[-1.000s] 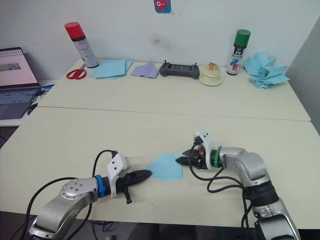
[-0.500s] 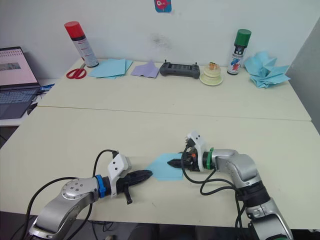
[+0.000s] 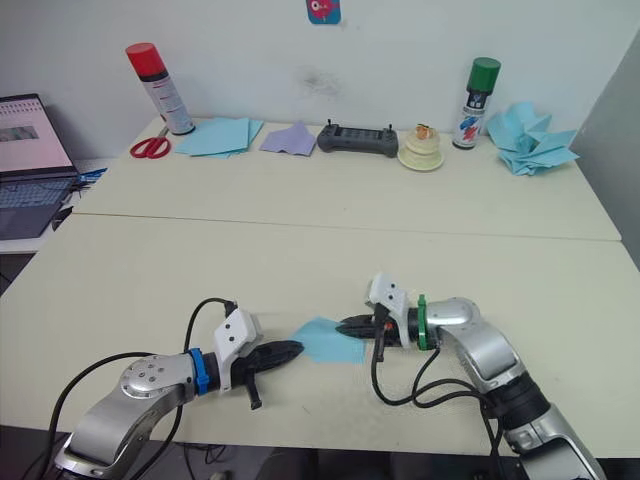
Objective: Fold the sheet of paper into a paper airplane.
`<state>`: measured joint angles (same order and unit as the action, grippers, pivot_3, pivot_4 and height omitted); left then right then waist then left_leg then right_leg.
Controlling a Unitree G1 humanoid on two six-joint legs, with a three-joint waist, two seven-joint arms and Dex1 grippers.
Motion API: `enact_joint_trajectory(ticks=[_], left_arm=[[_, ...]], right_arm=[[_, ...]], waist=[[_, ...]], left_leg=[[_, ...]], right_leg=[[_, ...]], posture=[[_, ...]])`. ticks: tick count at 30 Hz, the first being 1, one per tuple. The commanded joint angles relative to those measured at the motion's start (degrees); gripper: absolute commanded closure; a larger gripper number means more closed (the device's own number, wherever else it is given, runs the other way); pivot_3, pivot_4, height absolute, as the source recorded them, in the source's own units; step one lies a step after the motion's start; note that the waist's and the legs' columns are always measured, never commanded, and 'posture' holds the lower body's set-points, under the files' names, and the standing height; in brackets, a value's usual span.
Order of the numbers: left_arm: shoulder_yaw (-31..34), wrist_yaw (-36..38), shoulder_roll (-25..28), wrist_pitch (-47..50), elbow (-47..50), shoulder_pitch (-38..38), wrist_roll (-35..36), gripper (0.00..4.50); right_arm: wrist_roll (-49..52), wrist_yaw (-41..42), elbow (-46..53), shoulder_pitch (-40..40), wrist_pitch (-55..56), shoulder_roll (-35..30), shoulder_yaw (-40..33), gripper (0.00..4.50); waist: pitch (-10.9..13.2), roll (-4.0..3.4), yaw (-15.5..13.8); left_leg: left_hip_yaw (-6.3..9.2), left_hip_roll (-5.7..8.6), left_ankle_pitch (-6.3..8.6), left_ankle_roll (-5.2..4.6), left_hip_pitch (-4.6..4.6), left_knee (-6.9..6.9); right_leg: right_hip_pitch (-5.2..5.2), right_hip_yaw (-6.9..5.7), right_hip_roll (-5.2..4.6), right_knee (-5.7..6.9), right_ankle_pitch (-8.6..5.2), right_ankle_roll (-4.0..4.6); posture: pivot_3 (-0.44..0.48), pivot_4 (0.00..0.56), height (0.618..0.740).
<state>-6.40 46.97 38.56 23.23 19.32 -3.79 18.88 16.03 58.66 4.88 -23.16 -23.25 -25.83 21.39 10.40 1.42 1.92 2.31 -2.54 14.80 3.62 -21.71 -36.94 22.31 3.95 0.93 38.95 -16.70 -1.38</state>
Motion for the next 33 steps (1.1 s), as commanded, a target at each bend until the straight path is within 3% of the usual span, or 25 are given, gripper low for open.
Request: enact_joint_trajectory(ticks=[1,13,25,27,33], left_arm=[[-1.63,0.22,0.58,1.11,-1.93,-1.28,-1.95,4.50],[-0.40,-0.13,1.41,0.76,-2.46,-2.68,-2.21,4.50],[0.56,-0.88,1.35,0.37,-4.14,-2.15,-2.09,4.50],[2.29,-0.38,1.55,1.63,-4.24,-1.42,-0.18,4.50],[13.78,5.33,4.56,11.20,-3.81,0.82,14.97,4.50]], right_arm=[[-3.28,2.40,1.52,0.17,7.58,-0.89,1.77,4.49],[-14.46,5.12,-6.44,0.11,26.30,-3.33,6.33,4.49],[-17.74,5.56,-8.88,0.29,31.22,-3.86,7.36,4.49],[-19.07,5.21,-9.44,0.16,31.50,-3.86,7.77,4.49],[-20.50,3.89,-10.70,0.64,30.57,-3.32,7.78,4.49]], waist=[[0.00,0.00,0.00],[0.00,0.00,-0.02],[0.00,0.00,-0.06],[0.00,0.00,-0.07],[0.01,-0.01,-0.03]], left_leg=[[0.00,0.00,0.00,0.00,0.00,0.00],[-0.01,0.00,0.00,0.00,0.03,0.00],[-0.02,-0.01,0.00,0.00,0.03,0.01],[-0.02,0.00,0.00,0.00,0.03,0.01],[0.05,-0.05,0.00,0.00,0.05,0.00]], right_leg=[[0.00,0.00,0.00,0.00,0.00,0.00],[-0.01,0.01,0.00,0.00,0.00,0.01],[-0.02,0.02,-0.01,0.00,-0.02,0.04],[-0.02,0.02,0.00,0.00,-0.02,0.04],[-0.01,-0.07,0.02,0.05,-0.02,0.04]], posture=[[0.000,0.150,0.740],[0.000,0.150,0.740],[0.000,0.150,0.740],[0.000,0.150,0.740],[0.000,0.150,0.740]])
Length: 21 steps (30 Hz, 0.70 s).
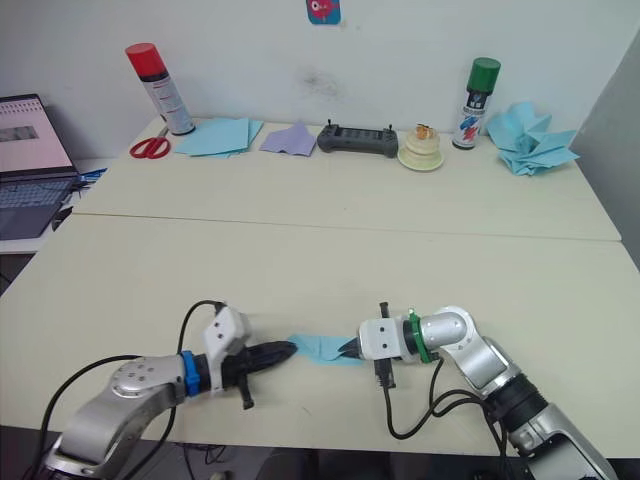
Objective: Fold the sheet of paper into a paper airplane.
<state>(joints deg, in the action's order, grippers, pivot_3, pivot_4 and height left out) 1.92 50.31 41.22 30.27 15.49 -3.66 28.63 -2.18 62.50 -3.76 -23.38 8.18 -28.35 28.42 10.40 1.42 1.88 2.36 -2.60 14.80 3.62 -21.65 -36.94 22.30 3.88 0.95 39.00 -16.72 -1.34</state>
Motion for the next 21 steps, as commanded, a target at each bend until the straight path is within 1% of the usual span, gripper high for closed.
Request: enact_joint_trajectory(ticks=[1,3,5,6,8,13,15,18,21], left_arm=[[7.19,2.26,2.01,5.99,0.73,1.69,7.92,4.50],[9.20,2.00,1.83,9.61,2.65,3.82,12.39,4.50],[8.59,1.49,1.99,11.22,4.63,5.54,13.14,4.50],[7.72,1.26,2.12,11.08,5.33,6.12,12.39,4.50],[5.31,0.02,1.37,10.29,6.22,8.32,10.31,4.50],[-4.05,-2.15,-0.34,4.17,5.52,11.24,0.26,4.50],[-6.91,-3.35,-2.01,1.07,3.51,11.23,-3.59,4.50],[-9.52,-2.64,-2.43,-1.33,2.82,10.32,-6.53,4.50],[-11.74,-3.51,-2.74,-4.23,1.58,9.42,-10.47,4.50]], right_arm=[[-2.42,-0.06,-2.19,0.87,-0.84,-0.82,0.75,4.49],[-2.55,-0.22,-2.37,0.85,-0.93,-0.84,0.66,4.49],[-2.56,-0.24,-2.55,0.76,-0.99,-0.87,0.61,4.49],[-2.51,-0.26,-2.52,0.77,-1.12,-0.92,0.53,4.49],[-2.43,-0.27,-2.51,0.67,-1.30,-0.95,0.44,4.49],[-1.80,-0.31,-1.97,0.80,-2.36,-0.60,0.17,4.49],[-1.78,-0.32,-1.55,1.02,-2.50,-0.63,0.19,4.49],[-1.61,-0.46,-1.07,1.15,-3.04,-0.46,0.12,4.49],[-1.36,-0.60,-0.44,1.30,-3.42,-0.31,0.02,4.49]], waist=[[0.01,-0.01,-0.02],[0.01,0.02,-0.18],[-0.02,0.08,-0.16],[-0.02,0.08,-0.05],[-0.02,0.07,-0.03],[-0.02,0.07,-0.05],[-0.02,0.07,-0.07],[-0.02,0.07,-0.05],[-0.02,0.07,-0.05]], left_leg=[[0.01,0.00,0.00,0.00,0.00,0.00],[0.02,0.03,0.00,0.00,-0.02,-0.02],[0.01,0.03,0.00,0.01,-0.03,-0.05],[-0.01,0.04,0.00,0.01,-0.02,-0.05],[-0.05,0.05,0.00,0.01,0.00,-0.04],[-0.03,0.05,0.00,0.01,-0.01,-0.02],[-0.05,0.07,0.00,0.01,0.00,-0.03],[-0.05,0.06,-0.01,0.01,-0.01,-0.03],[-0.03,0.05,0.00,0.01,-0.02,-0.02]], right_leg=[[0.00,-0.01,0.00,0.00,0.00,0.00],[-0.01,-0.03,-0.02,0.00,0.00,0.00],[-0.04,-0.03,-0.03,-0.02,0.01,-0.01],[-0.05,0.01,-0.03,-0.02,0.02,-0.03],[-0.04,0.07,-0.03,-0.02,0.02,-0.04],[-0.04,0.06,-0.02,-0.02,0.03,-0.02],[-0.04,0.09,-0.02,-0.02,0.03,-0.02],[-0.03,0.09,-0.02,-0.02,0.04,-0.01],[-0.02,0.07,-0.01,-0.02,0.04,-0.01]], posture=[[0.000,0.150,0.740],[0.000,0.150,0.740],[0.000,0.150,0.740],[0.000,0.150,0.740],[0.000,0.150,0.740],[0.000,0.150,0.740],[0.000,0.150,0.740],[0.000,0.150,0.740],[0.000,0.150,0.740]])
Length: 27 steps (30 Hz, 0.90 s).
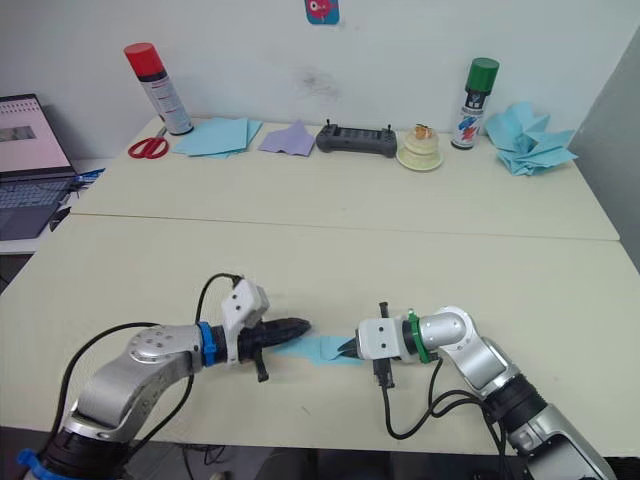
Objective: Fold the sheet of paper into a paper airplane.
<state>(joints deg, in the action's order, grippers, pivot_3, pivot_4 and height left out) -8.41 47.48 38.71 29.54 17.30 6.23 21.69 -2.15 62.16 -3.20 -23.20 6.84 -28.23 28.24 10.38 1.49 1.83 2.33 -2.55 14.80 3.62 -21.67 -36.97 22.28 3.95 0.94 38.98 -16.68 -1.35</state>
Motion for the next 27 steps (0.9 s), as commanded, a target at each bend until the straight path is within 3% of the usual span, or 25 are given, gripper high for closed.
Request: enact_joint_trajectory(ticks=[1,6,7,10,14,22,25,27], left_arm=[[-1.86,-0.75,-0.26,-4.39,-0.64,-0.66,-4.54,4.50],[-3.85,-0.53,-0.48,-9.08,-3.86,-1.78,-8.95,4.50],[-4.19,-0.71,-0.70,-10.09,-4.93,-1.60,-9.88,4.50],[-5.14,-0.82,-1.14,-12.72,-7.61,-1.41,-12.24,4.50],[-5.54,-0.67,-1.47,-14.52,-9.04,-1.55,-13.45,4.50],[-6.08,-0.46,-2.32,-15.49,-10.04,-1.13,-14.76,4.50],[-6.45,-0.31,-2.69,-15.43,-9.79,-1.07,-14.96,4.50],[-6.80,-0.06,-2.80,-15.66,-9.56,-1.27,-15.13,4.50]], right_arm=[[-1.34,-0.27,-0.85,1.16,-2.15,-0.44,0.17,4.49],[0.14,0.73,0.33,1.32,-2.88,-0.44,-0.18,4.49],[1.23,1.61,0.92,1.33,-3.94,-0.45,-0.35,4.31],[4.57,5.16,3.53,1.32,-7.08,-1.44,-0.40,3.55],[7.90,10.80,7.49,1.74,-12.74,-5.14,-0.14,2.15],[13.62,13.64,12.56,3.25,-19.19,-9.12,-3.38,2.15],[21.24,12.11,16.43,2.30,-26.34,-7.48,-8.19,2.73],[25.17,10.66,18.31,1.18,-30.89,-6.24,-10.65,3.44]], waist=[[0.00,0.00,0.00],[0.00,0.00,-0.01],[0.00,0.00,0.00],[-0.01,-0.01,-0.09],[-0.02,-0.04,-0.14],[-0.06,-0.09,-0.18],[-0.05,-0.10,-0.10],[-0.06,-0.11,-0.04]], left_leg=[[0.00,0.00,0.00,0.00,0.00,0.00],[-0.01,0.00,0.00,0.00,0.01,0.00],[-0.01,0.00,0.00,0.00,0.01,0.00],[-0.01,0.02,0.00,0.00,0.01,-0.01],[-0.01,0.05,0.00,0.00,0.01,-0.02],[0.01,0.05,0.00,-0.01,0.04,-0.02],[-0.01,0.06,0.00,-0.01,0.01,-0.03],[0.01,0.05,0.00,-0.01,0.02,-0.03]], right_leg=[[-0.01,0.00,0.00,0.00,0.00,0.00],[-0.01,0.01,0.00,0.00,0.00,0.00],[-0.01,0.01,0.00,0.00,0.00,0.00],[-0.03,0.01,-0.01,0.00,0.00,0.00],[-0.04,0.01,-0.03,0.00,0.00,0.00],[-0.06,-0.02,-0.02,0.00,0.00,-0.02],[-0.05,0.01,-0.03,0.00,0.02,-0.05],[-0.06,0.01,-0.02,0.00,0.02,-0.06]], posture=[[0.000,0.150,0.740],[0.000,0.150,0.740],[0.000,0.150,0.740],[0.000,0.150,0.740],[0.000,0.150,0.740],[0.000,0.150,0.740],[0.000,0.150,0.740],[0.000,0.150,0.740]])
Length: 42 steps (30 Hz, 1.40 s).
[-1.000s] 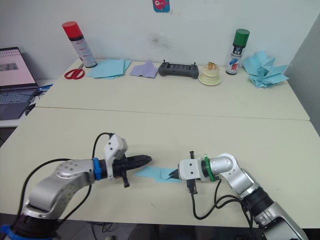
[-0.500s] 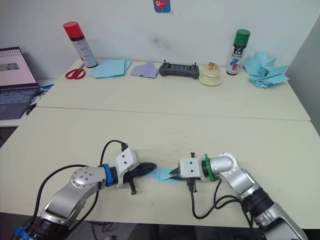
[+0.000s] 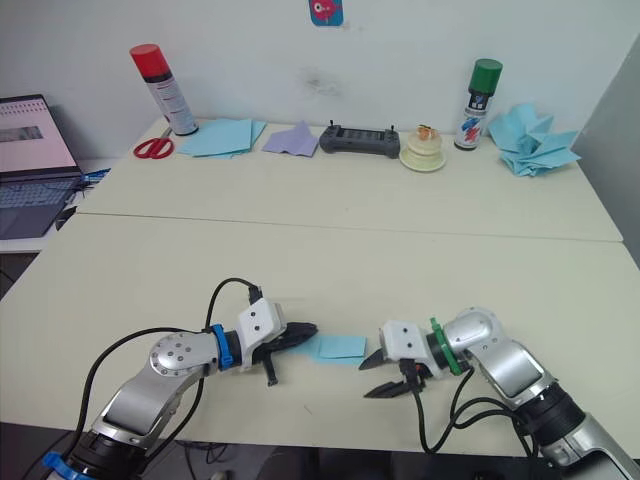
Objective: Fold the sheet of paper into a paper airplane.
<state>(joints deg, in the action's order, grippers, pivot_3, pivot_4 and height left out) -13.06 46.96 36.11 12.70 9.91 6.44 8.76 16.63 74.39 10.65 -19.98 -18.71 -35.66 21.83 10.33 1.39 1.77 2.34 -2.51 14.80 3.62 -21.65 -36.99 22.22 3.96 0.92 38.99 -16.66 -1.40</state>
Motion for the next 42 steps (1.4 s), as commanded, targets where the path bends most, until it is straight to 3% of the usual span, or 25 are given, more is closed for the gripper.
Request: enact_joint_trajectory(ticks=[1,3,10,24,29,42], left_arm=[[-2.43,0.57,-0.17,0.76,-1.99,-1.62,-2.46,4.50],[-2.92,0.87,0.07,-0.31,-1.77,-1.84,-3.14,4.50],[-1.64,1.45,0.94,-4.22,-2.02,-2.20,-3.63,4.50],[-1.17,3.23,2.00,-6.84,-3.61,-1.45,-4.51,4.50],[-1.51,3.32,1.83,-6.51,-3.58,-1.69,-4.57,4.50],[-1.30,3.84,2.44,-6.14,-3.23,-2.70,-4.44,4.50]], right_arm=[[7.55,-2.84,5.00,-2.74,-7.18,2.01,-5.23,3.80],[8.15,-5.39,5.23,-4.00,-9.62,3.57,-5.91,4.47],[-3.30,-18.57,-2.82,-6.32,-9.27,10.62,-0.96,4.47],[-10.61,-20.26,-10.35,-7.53,-9.80,14.15,6.08,4.47],[-10.20,-20.58,-10.09,-6.63,-12.35,13.43,5.39,4.47],[-10.19,-18.41,-6.42,-0.61,-14.17,2.52,3.15,4.47]], waist=[[-0.01,-0.02,0.04],[-0.01,-0.01,0.02],[-0.01,-0.01,0.02],[0.00,-0.04,0.15],[-0.02,-0.05,0.15],[-0.44,-0.16,-0.15]], left_leg=[[0.01,-0.01,0.00,0.00,0.00,0.00],[0.03,-0.01,0.00,0.00,0.00,0.01],[-0.01,0.00,0.00,0.00,-0.08,0.02],[-0.02,-0.04,0.01,-0.01,-0.07,0.05],[-0.01,-0.05,0.01,-0.01,-0.04,0.05],[-0.02,0.06,0.01,-0.01,-0.05,0.03]], right_leg=[[0.00,-0.01,0.00,0.00,0.00,0.00],[0.00,-0.03,0.00,0.00,0.00,0.00],[0.08,0.00,0.00,-0.03,-0.01,0.01],[0.11,-0.02,0.03,-0.02,-0.03,0.05],[0.09,-0.03,0.03,-0.01,-0.03,0.05],[0.01,-0.02,-0.06,-0.08,-0.04,0.03]], posture=[[0.000,0.150,0.740],[0.000,0.150,0.740],[0.000,0.150,0.740],[0.000,0.150,0.740],[0.000,0.150,0.740],[0.000,0.150,0.740]])
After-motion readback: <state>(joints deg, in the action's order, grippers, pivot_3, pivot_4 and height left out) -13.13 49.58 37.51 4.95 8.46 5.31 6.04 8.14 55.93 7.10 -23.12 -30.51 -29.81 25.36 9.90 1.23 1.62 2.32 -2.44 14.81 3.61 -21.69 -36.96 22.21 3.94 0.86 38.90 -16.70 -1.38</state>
